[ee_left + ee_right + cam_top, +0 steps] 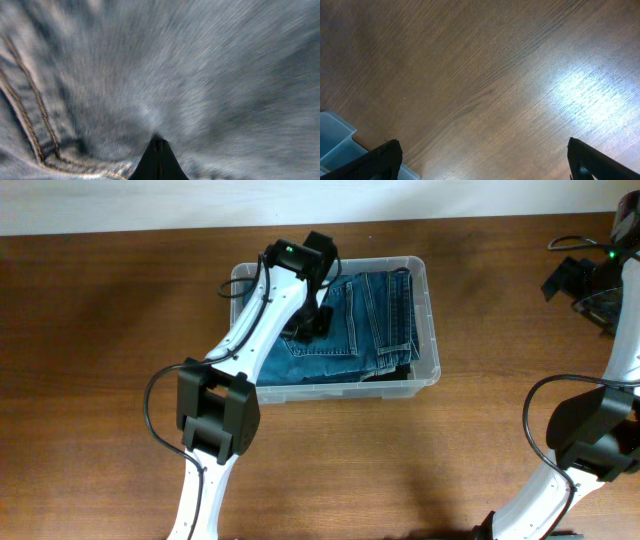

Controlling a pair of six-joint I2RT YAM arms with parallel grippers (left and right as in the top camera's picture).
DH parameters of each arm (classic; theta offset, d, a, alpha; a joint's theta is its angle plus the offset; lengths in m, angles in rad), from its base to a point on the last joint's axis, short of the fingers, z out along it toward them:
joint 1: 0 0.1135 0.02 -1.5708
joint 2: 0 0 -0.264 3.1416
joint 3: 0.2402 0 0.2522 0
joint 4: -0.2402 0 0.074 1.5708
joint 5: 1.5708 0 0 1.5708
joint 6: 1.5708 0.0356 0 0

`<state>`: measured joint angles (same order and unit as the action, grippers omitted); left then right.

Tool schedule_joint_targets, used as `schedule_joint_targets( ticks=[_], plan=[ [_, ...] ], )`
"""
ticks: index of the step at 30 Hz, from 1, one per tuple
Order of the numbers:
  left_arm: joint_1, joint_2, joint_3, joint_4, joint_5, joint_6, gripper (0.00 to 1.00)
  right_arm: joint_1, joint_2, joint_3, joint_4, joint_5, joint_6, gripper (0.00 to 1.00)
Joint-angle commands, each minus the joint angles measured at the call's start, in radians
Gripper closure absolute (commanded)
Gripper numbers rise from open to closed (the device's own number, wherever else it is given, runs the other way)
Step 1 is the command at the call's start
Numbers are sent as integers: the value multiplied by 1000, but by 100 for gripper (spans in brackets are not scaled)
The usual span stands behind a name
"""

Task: Pack container
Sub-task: 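Press and smooth the dark-blue jeans toward the container's right side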

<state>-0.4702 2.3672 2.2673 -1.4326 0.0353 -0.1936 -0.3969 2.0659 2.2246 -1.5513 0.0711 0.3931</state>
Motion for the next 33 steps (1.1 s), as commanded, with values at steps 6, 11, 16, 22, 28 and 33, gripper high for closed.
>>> schedule_joint_targets(
  ticks=[6,11,16,22,28,33],
  plan=[
    [-14,-17,281,48,29,16,99,-3,2,-3,0,12,12,2],
    [-39,-11,264,127,29,16,99,-3,2,-3,-1,12,12,2],
    [-77,-11,183,218,29,16,99,-3,2,-3,-1,12,12,2],
    [-131,-10,4,402,29,16,99,-3,2,-3,-1,13,12,2],
    [-165,-10,-135,504,28,16,99,-3,2,-3,-1,13,12,2],
    [-166,-27,-100,520,28,16,99,-3,2,-3,0,12,12,2]
  ],
)
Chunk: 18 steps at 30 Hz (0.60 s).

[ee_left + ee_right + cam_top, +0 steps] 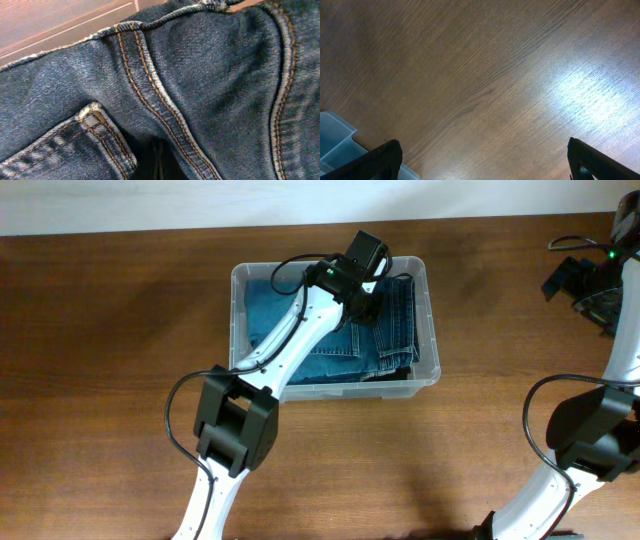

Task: Pack container
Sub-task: 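Press and smooth the dark-blue jeans toward the container's right side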

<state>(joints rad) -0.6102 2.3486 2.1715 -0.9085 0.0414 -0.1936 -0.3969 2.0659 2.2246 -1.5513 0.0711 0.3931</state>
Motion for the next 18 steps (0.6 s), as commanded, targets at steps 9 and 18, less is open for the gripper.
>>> schedule_joint_targets(
  ticks=[9,18],
  plan=[
    [-45,-38,174,15,23,16,99,-3,2,-3,0,13,12,2],
    [-66,45,171,42,19,16,98,-3,2,-3,-1,12,12,2]
  ],
)
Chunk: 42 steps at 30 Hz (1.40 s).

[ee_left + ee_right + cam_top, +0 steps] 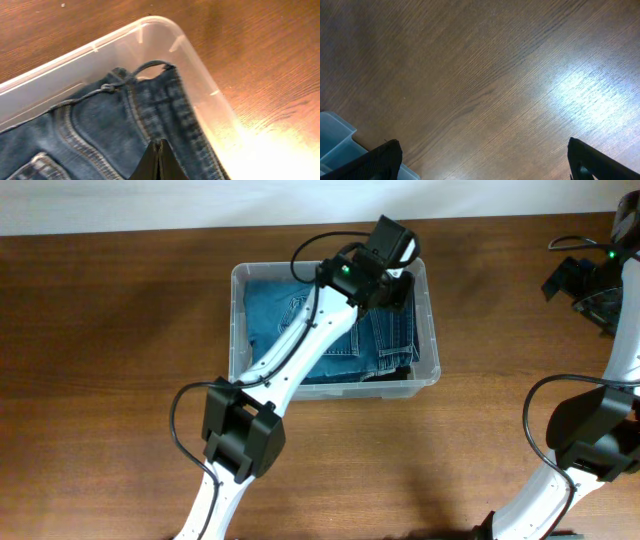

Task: Pack container
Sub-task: 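Press and smooth the dark-blue jeans toward the container's right side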

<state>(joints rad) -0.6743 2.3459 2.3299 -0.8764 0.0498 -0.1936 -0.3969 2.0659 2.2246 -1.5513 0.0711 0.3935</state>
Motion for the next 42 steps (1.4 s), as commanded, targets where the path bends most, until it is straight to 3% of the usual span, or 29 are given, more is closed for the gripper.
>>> schedule_joint_targets(
  ticks=[1,9,18,23,32,42],
  plan=[
    [-2,61,12,13,10,16,98,-3,2,-3,-1,12,11,2],
    [-2,196,12,16,2,17,98,-3,2,-3,0,13,12,2],
    [-2,146,135,-24,-45,98,98,-3,2,-3,0,13,11,2],
    [-4,72,227,-214,-52,98,98,-3,2,-3,0,13,12,1],
    [-5,61,236,-567,144,98,98,-3,2,-3,0,12,11,2],
    [-66,93,73,-467,173,85,99,-3,2,-3,0,13,11,1]
  ],
)
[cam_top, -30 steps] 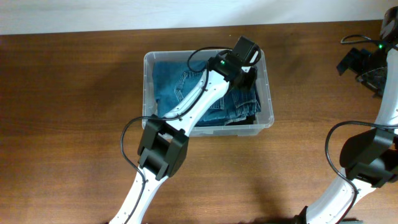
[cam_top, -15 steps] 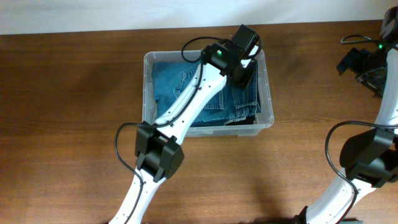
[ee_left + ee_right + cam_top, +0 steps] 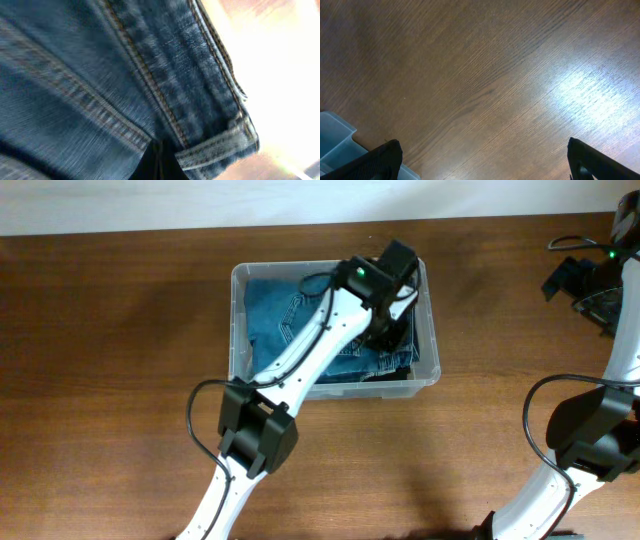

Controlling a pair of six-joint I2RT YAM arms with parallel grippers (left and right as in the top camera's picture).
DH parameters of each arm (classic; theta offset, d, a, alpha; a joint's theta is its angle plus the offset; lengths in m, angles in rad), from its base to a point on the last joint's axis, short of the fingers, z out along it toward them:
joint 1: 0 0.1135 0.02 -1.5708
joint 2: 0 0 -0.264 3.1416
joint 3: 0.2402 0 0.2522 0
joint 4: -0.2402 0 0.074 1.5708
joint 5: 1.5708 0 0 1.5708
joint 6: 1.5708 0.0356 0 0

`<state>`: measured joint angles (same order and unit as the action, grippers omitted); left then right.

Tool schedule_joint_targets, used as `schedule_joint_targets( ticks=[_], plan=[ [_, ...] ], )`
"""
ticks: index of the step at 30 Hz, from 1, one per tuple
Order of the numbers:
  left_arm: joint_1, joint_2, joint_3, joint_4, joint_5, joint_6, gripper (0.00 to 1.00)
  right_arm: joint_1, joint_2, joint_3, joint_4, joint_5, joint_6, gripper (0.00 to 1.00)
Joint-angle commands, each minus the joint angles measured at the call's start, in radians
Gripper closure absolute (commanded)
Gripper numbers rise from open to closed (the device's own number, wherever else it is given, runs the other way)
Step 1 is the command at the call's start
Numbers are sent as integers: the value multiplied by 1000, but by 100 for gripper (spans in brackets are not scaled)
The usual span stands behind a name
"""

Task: Pack container
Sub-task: 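Press and smooth the dark-blue jeans toward the container's right side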

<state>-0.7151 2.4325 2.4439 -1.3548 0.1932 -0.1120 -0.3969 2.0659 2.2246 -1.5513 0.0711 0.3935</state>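
A clear plastic container (image 3: 236, 310) stands at the middle back of the table with folded blue jeans (image 3: 275, 315) filling it. My left gripper (image 3: 388, 332) is down in the container's right part, low over the denim. In the left wrist view its fingers (image 3: 158, 162) form one shut dark wedge against a jeans seam (image 3: 150, 85) and hem, the picture blurred. My right gripper (image 3: 485, 160) hangs open over bare wood, with its fingertips (image 3: 387, 157) far apart and nothing between them. A corner of the container (image 3: 332, 142) shows at that view's lower left.
The brown wooden table (image 3: 120, 400) runs to a white wall at the back. The right arm (image 3: 615, 370) stands at the far right edge, with a black cable (image 3: 570, 242) near its top. The left arm (image 3: 300, 370) crosses over the container's front wall.
My left gripper was at the container's far right corner, with the rim in its view. It is now further forward along the right side, lower on the jeans' seam and hem. The right arm is unchanged.
My left gripper, shut, was first on the jeans in the left middle of the container. Then it was over the back middle, then at the far right corner, and now down on the right side. My right gripper stayed open at the far right throughout.
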Motion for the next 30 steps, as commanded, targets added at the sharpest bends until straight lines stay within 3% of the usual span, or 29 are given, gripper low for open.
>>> schedule_joint_targets(
  ticks=[1,8,14,17,30],
  plan=[
    [-35,7,-55,19,29,0,99,-3,2,-3,0,13,11,2],
    [-32,6,19,79,11,-2,99,-3,2,-3,0,12,11,2],
    [24,6,188,182,-207,-2,99,-3,2,-3,0,12,11,2],
    [47,16,186,247,-209,-2,99,-3,2,-3,0,12,12,2],
    [49,236,186,269,-210,-2,99,-3,2,-3,0,12,11,1]
  ],
)
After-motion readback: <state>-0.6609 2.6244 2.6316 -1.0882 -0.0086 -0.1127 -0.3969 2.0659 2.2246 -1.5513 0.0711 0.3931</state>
